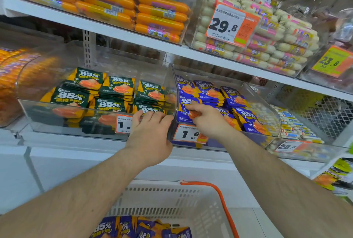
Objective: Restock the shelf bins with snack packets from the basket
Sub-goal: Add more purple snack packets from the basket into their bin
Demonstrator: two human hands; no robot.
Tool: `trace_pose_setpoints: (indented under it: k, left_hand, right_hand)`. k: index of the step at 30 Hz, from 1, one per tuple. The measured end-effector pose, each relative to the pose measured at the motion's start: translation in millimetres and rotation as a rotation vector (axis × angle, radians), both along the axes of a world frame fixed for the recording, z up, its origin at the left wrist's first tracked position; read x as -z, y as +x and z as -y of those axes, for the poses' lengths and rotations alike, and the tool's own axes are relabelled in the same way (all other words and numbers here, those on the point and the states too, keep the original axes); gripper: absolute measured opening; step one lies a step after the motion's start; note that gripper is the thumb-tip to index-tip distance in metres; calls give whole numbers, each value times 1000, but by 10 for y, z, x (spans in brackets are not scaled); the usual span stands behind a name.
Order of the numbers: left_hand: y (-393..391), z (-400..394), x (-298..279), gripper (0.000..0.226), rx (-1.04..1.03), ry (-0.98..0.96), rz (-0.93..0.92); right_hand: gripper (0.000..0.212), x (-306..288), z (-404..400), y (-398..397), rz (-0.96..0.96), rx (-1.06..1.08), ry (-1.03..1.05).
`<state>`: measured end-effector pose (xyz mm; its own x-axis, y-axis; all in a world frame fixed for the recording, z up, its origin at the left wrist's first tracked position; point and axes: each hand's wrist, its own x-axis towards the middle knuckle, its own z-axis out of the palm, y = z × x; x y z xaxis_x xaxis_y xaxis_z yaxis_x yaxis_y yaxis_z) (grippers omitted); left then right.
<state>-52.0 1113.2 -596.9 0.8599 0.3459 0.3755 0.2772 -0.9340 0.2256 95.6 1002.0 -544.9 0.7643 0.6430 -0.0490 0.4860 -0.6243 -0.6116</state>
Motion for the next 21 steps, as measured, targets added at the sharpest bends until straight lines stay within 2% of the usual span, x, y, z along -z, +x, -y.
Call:
trace_pose_setpoints:
  k: [6,11,14,15,17,18,19,21]
  left_hand:
    - [-9,12,-24,63,0,-3,-34]
    - [-17,13,-22,65,8,-44,-10]
    - [-54,54,70,63,75,2,122]
    - [-64,81,128,57,115,36,195]
    - [-126,151,204,41,172,51,253]
    - [-162,191,242,36,196,30,194]
    - [-197,224,270,32,228,4,79]
    - [-251,234,390,33,305,-58,-282]
  right_hand:
    - [42,60,-29,106,163,13,2]
    - [36,99,-74,60,118,40,-35]
    - [36,168,-58,-15,325,66,-66]
    - [35,205,-29,-85,465,79,23]
    - [29,294,55,-278,799,44,395]
    - [25,381,96,-366,921,13,562]
    - [23,521,137,-438,964,-9,664]
    - [23,897,191,-554,887,-4,718]
